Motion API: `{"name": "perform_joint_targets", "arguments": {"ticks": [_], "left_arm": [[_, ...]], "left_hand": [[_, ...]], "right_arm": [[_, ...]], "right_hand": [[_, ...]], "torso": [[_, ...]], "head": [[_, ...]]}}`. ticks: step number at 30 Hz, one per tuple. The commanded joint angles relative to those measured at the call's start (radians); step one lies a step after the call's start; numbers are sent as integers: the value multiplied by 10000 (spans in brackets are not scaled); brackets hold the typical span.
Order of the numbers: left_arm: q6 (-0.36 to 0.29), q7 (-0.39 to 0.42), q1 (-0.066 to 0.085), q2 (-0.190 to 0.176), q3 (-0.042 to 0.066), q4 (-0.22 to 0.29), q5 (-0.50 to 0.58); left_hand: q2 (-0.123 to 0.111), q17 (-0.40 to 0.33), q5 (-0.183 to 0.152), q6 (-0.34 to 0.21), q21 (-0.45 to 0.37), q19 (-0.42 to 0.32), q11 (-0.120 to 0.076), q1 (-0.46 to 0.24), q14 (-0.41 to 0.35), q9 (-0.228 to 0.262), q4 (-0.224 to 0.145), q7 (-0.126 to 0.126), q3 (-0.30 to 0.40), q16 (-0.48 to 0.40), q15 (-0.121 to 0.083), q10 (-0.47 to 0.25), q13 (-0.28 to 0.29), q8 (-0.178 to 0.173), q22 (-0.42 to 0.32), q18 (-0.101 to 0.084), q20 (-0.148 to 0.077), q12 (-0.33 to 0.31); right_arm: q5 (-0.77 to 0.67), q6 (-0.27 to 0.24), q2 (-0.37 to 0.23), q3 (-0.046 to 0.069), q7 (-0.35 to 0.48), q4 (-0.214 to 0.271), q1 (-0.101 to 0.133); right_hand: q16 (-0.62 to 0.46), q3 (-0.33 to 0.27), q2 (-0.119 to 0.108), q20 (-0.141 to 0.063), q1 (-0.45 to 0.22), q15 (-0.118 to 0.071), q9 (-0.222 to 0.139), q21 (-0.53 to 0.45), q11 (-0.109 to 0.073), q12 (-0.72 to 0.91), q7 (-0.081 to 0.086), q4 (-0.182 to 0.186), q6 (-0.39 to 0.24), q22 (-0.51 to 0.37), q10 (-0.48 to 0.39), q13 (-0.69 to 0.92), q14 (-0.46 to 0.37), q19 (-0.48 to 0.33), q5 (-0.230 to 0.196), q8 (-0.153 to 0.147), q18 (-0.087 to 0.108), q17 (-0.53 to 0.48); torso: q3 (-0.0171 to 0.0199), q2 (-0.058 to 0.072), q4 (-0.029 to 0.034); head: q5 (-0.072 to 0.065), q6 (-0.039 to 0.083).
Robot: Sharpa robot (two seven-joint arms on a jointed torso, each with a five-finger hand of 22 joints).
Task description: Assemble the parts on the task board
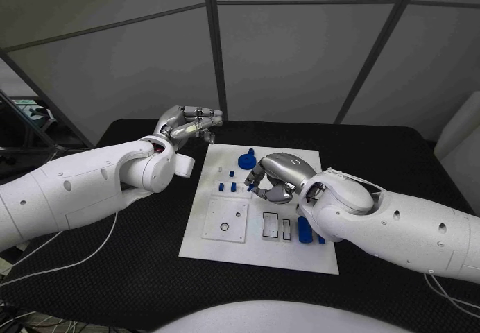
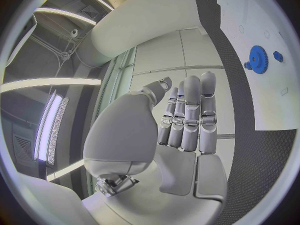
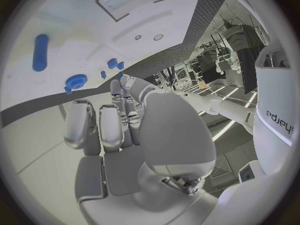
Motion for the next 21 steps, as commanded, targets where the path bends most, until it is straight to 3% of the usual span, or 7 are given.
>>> {"name": "perform_joint_targets", "arguments": {"ticks": [1, 3, 11, 21], "left_arm": [[86, 43, 20, 36, 11, -6, 93], [85, 40, 22, 62, 11, -12, 95], [103, 35, 24, 150, 12, -38, 96], [185, 27, 24, 246, 12, -96, 96]], "left_hand": [[94, -9, -29, 5, -59, -17, 48, 19, -64, -16, 1, 54, -43, -32, 8, -23, 9, -26, -9, -249, 3, 38], [94, -9, -29, 5, -59, -17, 48, 19, -64, -16, 1, 54, -43, -32, 8, -23, 9, -26, -9, -249, 3, 38], [97, -16, -29, -2, -69, -15, 52, 18, -67, -18, 1, 57, -52, -38, 12, -33, 9, -30, -19, -251, 5, 42], [100, -20, -29, -7, -76, -15, 55, 14, -69, -19, 3, 61, -58, -41, 14, -38, 9, -33, -26, -252, 7, 45]], "right_arm": [[92, 393, 150, -28, 176, -128, -67], [34, 509, 301, -53, 152, -236, -134], [-114, 814, 599, -117, 46, -457, -235], [-370, 1090, 827, -212, 29, -553, -299]], "right_hand": [[48, 24, 12, -6, -108, -44, 6, 36, 34, -73, 38, 51, 40, 11, -28, 5, 320, 41, -58, -43, -204, -19], [53, 24, 13, -5, -111, -43, 5, 40, 37, -78, 40, 52, 35, 16, -33, 4, 320, 41, -67, -48, -205, -15], [52, 22, 14, -3, -119, -40, 4, 40, 40, -83, 44, 56, 30, 14, -37, 4, 318, 36, -78, -54, -204, -22], [46, 0, 21, 7, -174, -30, 4, 57, 49, -99, 50, 88, 24, 37, -44, 6, 307, 34, -122, -70, -207, -59]], "torso": [[-5, 1, 11], [15, 14, -9], [21, 8, -29], [25, 12, -29]], "head": [[178, -74], [283, -111], [494, -245], [622, -308]]}}
